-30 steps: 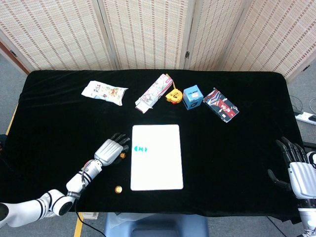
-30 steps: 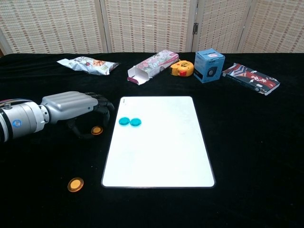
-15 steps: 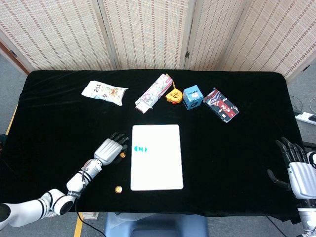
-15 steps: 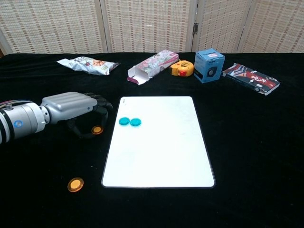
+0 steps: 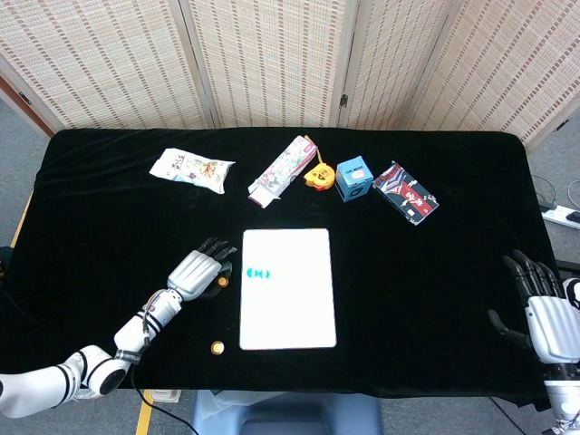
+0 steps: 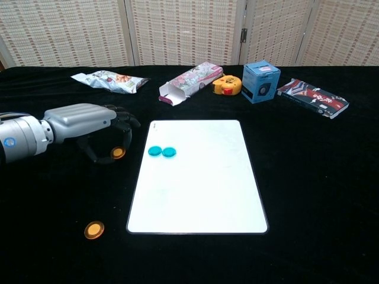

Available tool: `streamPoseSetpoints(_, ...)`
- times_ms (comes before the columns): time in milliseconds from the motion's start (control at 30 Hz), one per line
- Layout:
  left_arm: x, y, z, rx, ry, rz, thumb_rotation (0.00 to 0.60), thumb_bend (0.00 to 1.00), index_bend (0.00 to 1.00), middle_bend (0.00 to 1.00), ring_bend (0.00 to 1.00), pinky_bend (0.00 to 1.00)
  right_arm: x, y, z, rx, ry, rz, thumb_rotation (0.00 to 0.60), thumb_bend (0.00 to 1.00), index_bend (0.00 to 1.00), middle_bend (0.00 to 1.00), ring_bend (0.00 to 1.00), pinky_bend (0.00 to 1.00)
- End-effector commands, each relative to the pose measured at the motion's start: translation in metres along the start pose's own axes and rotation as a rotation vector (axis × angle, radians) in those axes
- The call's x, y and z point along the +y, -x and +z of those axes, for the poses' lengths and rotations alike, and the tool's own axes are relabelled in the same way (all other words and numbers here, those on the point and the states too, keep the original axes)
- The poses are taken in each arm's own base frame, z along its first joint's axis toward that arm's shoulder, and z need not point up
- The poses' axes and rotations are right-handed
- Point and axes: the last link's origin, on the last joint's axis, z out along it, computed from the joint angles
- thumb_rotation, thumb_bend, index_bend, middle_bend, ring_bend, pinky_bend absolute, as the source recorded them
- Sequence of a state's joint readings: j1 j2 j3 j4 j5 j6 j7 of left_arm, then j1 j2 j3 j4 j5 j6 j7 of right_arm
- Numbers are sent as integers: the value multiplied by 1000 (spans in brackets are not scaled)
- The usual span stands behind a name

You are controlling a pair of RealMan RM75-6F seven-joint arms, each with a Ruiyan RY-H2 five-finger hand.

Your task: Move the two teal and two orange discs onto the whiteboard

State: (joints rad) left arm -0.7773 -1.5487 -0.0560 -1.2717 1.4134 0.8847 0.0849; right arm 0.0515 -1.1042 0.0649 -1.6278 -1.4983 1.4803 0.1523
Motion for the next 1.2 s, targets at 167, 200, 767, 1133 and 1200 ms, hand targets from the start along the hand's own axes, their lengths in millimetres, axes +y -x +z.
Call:
streamPoseSetpoints(167, 30, -13, 6, 3, 100, 1, 600, 416, 518, 164, 0, 0, -1, 2, 2, -11, -1, 0, 600, 361, 0, 48, 58, 0)
streamPoseSetpoints(200, 35, -13, 8, 1, 115, 9, 600, 416, 517, 164, 0, 0, -1, 2, 2, -11, 0, 0, 600, 361, 0, 48, 58, 0)
streamPoseSetpoints(767, 90, -10, 24, -6, 249, 104, 600, 415, 504, 164, 0, 0, 2, 0, -2, -5, 21, 2, 600, 361, 0, 48, 46, 0)
streamPoseSetpoints(1133, 104, 0, 29, -29, 273, 169, 600, 415, 480, 160, 0, 0, 5, 1, -5, -3, 27, 6, 600, 361, 0, 48, 46, 0)
streamPoseSetpoints(1200, 105, 1, 29, -37, 270, 174, 600, 415, 434, 146, 0, 0, 6, 1, -5, -2, 29, 7, 600, 361, 0, 48, 47, 0)
